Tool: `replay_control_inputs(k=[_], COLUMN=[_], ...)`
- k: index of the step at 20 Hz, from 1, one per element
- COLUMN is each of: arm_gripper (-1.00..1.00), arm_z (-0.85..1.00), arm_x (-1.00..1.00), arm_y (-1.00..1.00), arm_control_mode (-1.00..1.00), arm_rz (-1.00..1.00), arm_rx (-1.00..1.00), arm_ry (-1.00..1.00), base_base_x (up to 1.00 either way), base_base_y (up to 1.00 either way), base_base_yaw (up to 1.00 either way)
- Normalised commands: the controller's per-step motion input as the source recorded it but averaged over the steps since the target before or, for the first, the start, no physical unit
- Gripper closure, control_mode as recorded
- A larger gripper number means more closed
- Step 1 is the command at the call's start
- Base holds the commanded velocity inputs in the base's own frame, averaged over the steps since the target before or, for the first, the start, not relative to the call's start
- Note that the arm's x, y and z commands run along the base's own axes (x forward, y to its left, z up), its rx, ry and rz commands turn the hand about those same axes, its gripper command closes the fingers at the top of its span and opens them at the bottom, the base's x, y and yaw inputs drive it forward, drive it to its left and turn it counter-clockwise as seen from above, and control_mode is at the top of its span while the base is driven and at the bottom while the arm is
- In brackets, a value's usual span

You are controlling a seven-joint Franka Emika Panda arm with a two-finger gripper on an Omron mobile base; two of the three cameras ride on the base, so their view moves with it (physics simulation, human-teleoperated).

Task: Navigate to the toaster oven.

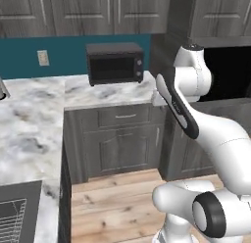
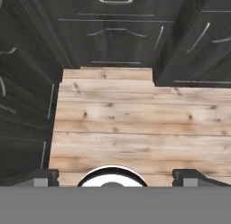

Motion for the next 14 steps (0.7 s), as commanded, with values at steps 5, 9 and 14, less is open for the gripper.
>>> replay_control_inputs(k=[5, 9, 14], arm_gripper=[-1.0, -1.0, -1.0], arm_z=[0.0, 0.0, 0.0], arm_x=[0.0, 0.0, 0.0], arm_y=[0.0, 0.0, 0.0], arm_control_mode=[1.0, 1.0, 1.0], arm_rz=[0.0, 0.0, 0.0], arm_rx=[0.0, 0.0, 0.0], arm_ry=[0.0, 0.0, 0.0], base_base_x=[0.92, 0.8, 0.56], base_base_y=[0.25, 0.33, 0.29], base_base_yaw=[0.0, 0.0, 0.0])
